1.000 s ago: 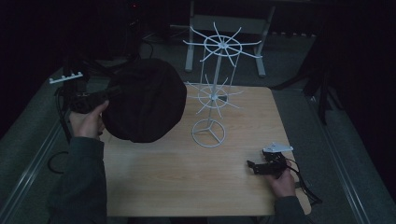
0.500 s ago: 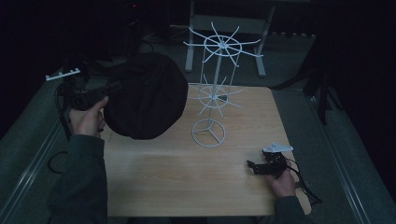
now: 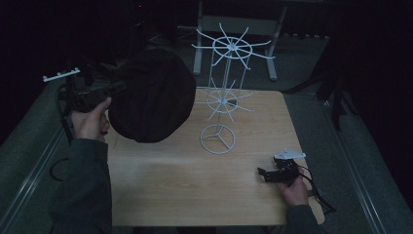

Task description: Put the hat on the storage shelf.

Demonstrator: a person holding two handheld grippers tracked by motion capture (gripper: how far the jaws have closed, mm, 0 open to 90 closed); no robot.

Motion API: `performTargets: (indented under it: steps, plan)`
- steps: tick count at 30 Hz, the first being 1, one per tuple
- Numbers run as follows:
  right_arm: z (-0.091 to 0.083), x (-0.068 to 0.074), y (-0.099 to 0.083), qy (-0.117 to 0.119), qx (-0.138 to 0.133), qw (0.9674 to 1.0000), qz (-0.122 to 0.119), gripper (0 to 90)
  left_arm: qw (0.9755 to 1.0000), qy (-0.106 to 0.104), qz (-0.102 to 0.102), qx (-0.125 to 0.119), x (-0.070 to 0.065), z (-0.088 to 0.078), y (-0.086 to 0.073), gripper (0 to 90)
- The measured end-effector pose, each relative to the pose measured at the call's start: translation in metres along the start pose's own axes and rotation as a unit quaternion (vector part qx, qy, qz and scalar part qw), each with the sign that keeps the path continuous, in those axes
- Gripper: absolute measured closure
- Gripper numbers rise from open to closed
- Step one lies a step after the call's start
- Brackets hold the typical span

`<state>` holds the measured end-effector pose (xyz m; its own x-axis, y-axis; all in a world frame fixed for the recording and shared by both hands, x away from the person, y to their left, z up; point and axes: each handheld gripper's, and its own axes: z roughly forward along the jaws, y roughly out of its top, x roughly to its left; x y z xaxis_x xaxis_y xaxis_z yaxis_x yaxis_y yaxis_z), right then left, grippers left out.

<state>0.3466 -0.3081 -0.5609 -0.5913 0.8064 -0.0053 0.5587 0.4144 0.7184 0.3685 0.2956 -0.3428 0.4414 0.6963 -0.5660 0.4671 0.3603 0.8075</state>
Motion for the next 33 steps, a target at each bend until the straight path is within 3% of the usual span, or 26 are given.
performTargets:
  steps: [33]
  plan:
    - [0.0000, -0.0001, 0.0000, 0.000, 0.000, 1.0000, 0.000, 12.0, 0.9982, -0.042, -0.036, -0.022, 0.0020, -0.0013, 0.0051, 78.3]
